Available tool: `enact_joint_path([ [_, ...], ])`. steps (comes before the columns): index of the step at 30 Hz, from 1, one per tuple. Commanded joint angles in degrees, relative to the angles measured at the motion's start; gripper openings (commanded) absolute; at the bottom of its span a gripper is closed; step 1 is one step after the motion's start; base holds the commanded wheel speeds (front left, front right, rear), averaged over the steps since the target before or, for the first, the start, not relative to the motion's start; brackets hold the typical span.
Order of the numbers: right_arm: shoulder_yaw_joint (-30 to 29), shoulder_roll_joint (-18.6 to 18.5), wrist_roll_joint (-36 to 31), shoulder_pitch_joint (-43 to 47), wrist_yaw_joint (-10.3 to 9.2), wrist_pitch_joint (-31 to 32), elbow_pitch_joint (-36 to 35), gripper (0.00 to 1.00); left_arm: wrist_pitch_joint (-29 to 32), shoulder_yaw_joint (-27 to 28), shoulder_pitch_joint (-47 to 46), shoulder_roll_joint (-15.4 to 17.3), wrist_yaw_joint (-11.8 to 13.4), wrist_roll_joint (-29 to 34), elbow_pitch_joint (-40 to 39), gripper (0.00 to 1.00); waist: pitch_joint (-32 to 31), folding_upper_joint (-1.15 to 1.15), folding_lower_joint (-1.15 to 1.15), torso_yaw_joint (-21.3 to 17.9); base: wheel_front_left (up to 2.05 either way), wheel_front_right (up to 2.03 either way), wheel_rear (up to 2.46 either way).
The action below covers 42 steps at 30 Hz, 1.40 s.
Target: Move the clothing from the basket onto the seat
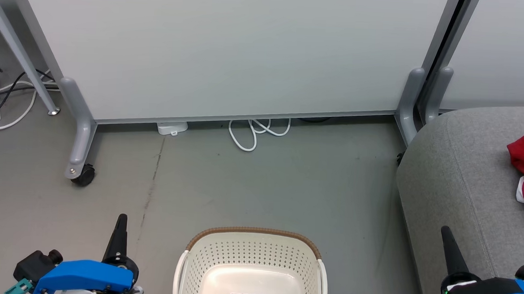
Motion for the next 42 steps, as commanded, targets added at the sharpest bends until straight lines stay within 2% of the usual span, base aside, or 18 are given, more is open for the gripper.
enact_joint_path([
  [1, 0.10, -0.54, 2.18, -1.42, 0.02, 0.41, -0.77, 0.00, 0.57, 0.72, -1.33, -0.08, -0.05, -1.73, -1.01, 0.00, -0.02, 0.00, 0.00, -0.12, 0.00, 0.00, 0.00],
  [42, 0.50, -0.81, 23.00, -3.52, 0.03, 3.28, -1.10, 0.00, 6.12, 6.53, -2.48, -1.14, -0.08, -19.14, -4.69, 0.00, -0.30, 0.00, 0.00, -2.26, 0.00, 0.00, 0.00],
])
